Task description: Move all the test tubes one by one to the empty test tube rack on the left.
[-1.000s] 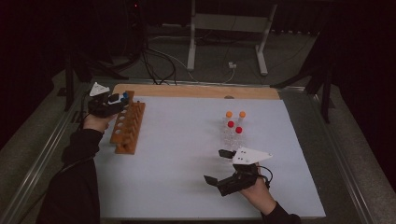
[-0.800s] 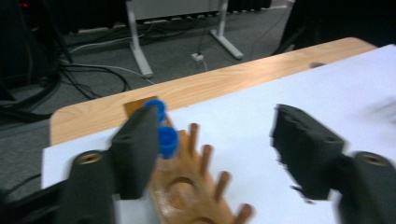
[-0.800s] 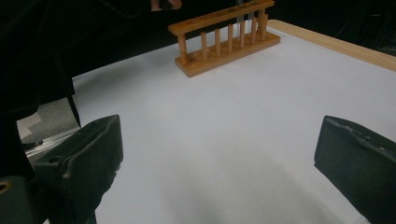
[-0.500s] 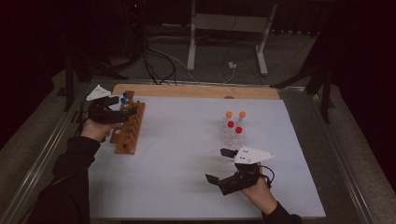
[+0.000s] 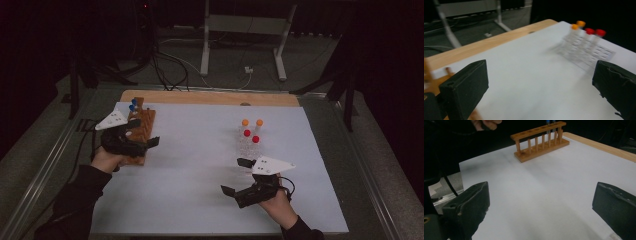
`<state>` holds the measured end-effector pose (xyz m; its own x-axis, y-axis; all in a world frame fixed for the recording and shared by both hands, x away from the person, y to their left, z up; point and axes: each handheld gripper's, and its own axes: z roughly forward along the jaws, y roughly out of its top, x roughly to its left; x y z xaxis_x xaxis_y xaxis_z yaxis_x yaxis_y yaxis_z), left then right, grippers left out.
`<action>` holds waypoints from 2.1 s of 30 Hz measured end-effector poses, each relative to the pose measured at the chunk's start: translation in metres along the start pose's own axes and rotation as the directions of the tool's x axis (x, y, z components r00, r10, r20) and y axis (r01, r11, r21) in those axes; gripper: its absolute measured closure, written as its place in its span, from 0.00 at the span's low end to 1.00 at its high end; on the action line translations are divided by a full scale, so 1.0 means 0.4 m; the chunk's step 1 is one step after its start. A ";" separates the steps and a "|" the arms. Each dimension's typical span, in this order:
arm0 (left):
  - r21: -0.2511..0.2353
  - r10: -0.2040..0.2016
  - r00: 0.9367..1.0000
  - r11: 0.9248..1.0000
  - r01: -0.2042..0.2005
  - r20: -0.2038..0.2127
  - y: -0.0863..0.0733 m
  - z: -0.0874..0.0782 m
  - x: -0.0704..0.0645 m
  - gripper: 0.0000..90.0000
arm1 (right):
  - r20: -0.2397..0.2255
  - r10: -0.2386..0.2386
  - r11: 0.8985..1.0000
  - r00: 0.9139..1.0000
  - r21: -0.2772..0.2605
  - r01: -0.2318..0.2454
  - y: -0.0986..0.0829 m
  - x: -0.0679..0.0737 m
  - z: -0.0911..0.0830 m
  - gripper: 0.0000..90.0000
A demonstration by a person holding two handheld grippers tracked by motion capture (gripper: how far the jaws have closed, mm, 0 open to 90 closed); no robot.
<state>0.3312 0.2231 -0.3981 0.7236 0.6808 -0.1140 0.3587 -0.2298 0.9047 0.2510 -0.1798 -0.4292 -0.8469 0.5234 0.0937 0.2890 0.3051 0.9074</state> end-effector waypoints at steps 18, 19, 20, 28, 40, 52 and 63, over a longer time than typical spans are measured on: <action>0.002 0.085 0.980 0.996 -0.087 0.181 -0.100 0.034 -0.175 0.02 | 0.147 0.009 0.998 0.989 -0.065 0.001 0.032 -0.078 -0.080 0.01; 0.001 0.083 0.978 0.996 -0.085 0.192 -0.105 0.036 -0.181 0.02 | 0.160 0.014 0.998 0.987 -0.065 -0.004 0.032 -0.086 -0.084 0.01; 0.000 0.086 0.977 0.996 -0.087 0.196 -0.109 0.038 -0.187 0.02 | 0.172 0.016 0.998 0.985 -0.064 -0.005 0.032 -0.095 -0.087 0.01; 0.012 0.105 0.967 0.994 -0.110 0.234 -0.145 0.056 -0.211 0.02 | 0.259 0.050 0.999 0.965 -0.015 -0.048 0.009 -0.167 -0.077 0.05; -0.002 0.107 0.967 0.994 -0.110 0.231 -0.159 0.051 -0.212 0.02 | 0.329 0.100 0.989 0.939 0.073 -0.131 -0.046 -0.251 -0.025 0.23; -0.001 0.104 0.964 0.994 -0.107 0.244 -0.160 0.052 -0.211 0.02 | 0.363 0.099 0.978 0.927 0.137 -0.158 -0.068 -0.287 0.012 0.58; -0.002 0.115 0.963 0.993 -0.118 0.245 -0.160 0.052 -0.212 0.02 | 0.342 0.088 0.978 0.936 0.148 -0.146 -0.061 -0.293 0.036 0.77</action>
<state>0.2592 0.1657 -0.4551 0.8820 0.4590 -0.1066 0.2700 -0.3069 0.9127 0.3498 -0.2371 -0.4683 -0.6144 0.7886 0.0272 0.4720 0.3397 0.8135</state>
